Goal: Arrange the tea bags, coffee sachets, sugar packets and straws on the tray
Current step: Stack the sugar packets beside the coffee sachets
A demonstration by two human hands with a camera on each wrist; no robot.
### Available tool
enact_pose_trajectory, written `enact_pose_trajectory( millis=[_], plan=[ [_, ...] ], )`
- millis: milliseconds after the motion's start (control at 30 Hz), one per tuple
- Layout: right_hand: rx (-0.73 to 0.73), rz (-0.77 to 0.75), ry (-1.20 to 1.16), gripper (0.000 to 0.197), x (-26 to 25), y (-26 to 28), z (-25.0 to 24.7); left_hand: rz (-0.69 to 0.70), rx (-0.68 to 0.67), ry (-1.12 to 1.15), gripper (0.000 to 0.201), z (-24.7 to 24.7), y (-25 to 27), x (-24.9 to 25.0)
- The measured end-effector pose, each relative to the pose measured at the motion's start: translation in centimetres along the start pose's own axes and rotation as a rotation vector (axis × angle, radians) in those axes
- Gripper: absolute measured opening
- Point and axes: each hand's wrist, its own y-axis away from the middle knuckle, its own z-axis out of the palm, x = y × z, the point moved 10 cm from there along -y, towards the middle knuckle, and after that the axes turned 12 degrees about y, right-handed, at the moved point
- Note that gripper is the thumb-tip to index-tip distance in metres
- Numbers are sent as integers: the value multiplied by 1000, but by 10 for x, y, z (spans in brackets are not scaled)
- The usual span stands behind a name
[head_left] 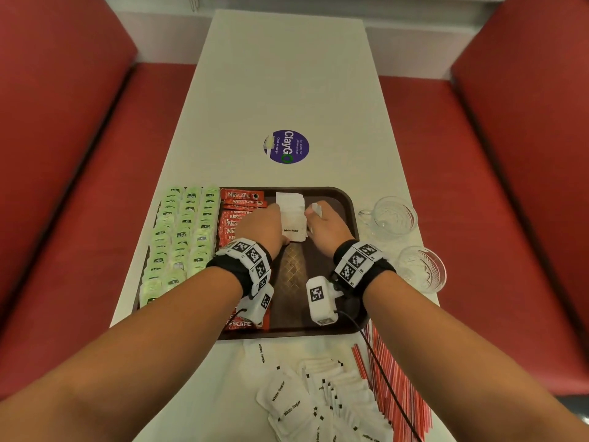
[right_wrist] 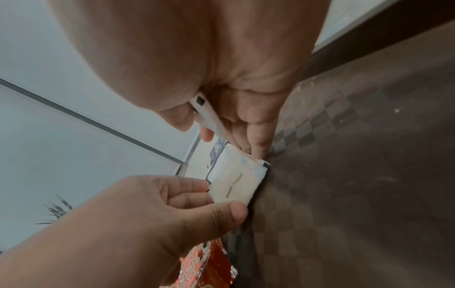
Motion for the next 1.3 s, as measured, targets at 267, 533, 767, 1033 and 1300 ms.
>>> enact_pose_trajectory(
  millis=[267,533,767,1033,1300],
  plan=[
    [27,-150,301,28,-12,14,-13,143,134,361,35,-47,16,14],
    [-81,-271,257,32,-38,43,-5,239,-78,454,26,-38,32,34],
    [85,-333,318,14,-42,47,-30,279,-99,485,19,-41,39,28],
    [14,-219,374,12,-4,65,-30,-35,-57,297,18,-29,12,-10],
    [-284,-227,621,20,40,129,-4,-151,-117,171,43,1,1,-9]
  ],
)
